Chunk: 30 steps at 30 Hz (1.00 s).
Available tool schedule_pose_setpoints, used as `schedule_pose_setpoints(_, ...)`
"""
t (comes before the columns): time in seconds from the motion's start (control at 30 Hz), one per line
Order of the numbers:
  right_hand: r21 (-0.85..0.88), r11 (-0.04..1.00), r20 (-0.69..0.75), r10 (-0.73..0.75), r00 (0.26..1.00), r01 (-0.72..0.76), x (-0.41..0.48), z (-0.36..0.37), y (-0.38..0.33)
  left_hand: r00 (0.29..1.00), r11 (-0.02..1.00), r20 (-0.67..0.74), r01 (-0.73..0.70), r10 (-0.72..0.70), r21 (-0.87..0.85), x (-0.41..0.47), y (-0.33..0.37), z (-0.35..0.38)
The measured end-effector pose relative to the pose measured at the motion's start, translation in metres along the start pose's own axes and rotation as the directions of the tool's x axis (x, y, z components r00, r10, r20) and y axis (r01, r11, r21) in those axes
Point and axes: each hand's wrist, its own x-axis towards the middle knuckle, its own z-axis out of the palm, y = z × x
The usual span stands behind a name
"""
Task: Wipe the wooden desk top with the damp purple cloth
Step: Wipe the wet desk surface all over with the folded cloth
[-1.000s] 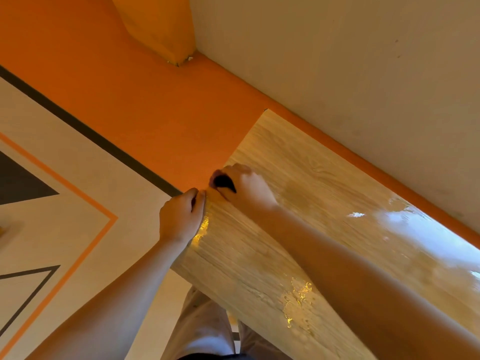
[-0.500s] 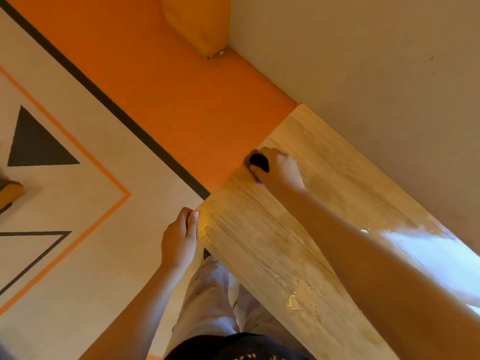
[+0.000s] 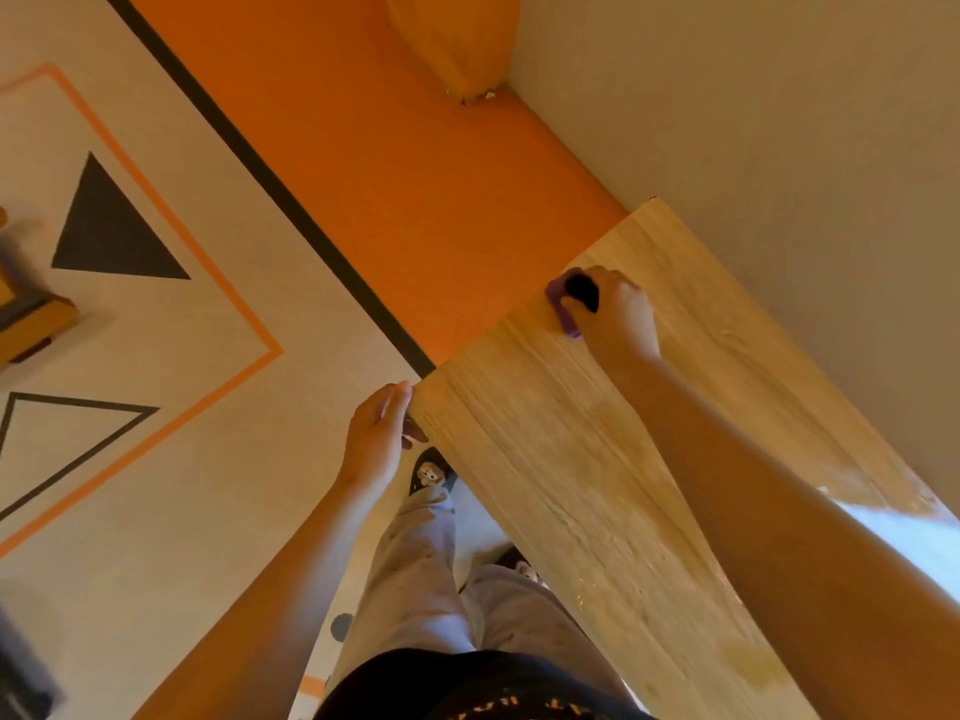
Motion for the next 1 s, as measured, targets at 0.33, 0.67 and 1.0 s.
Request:
schedule_pose_setpoints(0.33,0.166,0.946,0.224,-0.311,0.924,0.278,-0.096,0.063,-0.082,0.998,0.991,0.011,0.062,-0.061,-0.116,-0.009,-0.003,-0.015)
schedule_pose_setpoints(0.67,0.146,0.949,0.261,-0.308,0.915,0.278,-0.078,0.048,-0.071,0.999,0.998,0.038,0.007,-0.009,0.061,-0.006,-0.001,-0.018)
schedule_pose_setpoints(1.0,0.146,0.912,0.283,-0.409,0.868,0.383,-0.106,0.072,-0.093,0.999,0.996,0.022,0.034,-0.036,0.077,0.009,-0.004,-0.023)
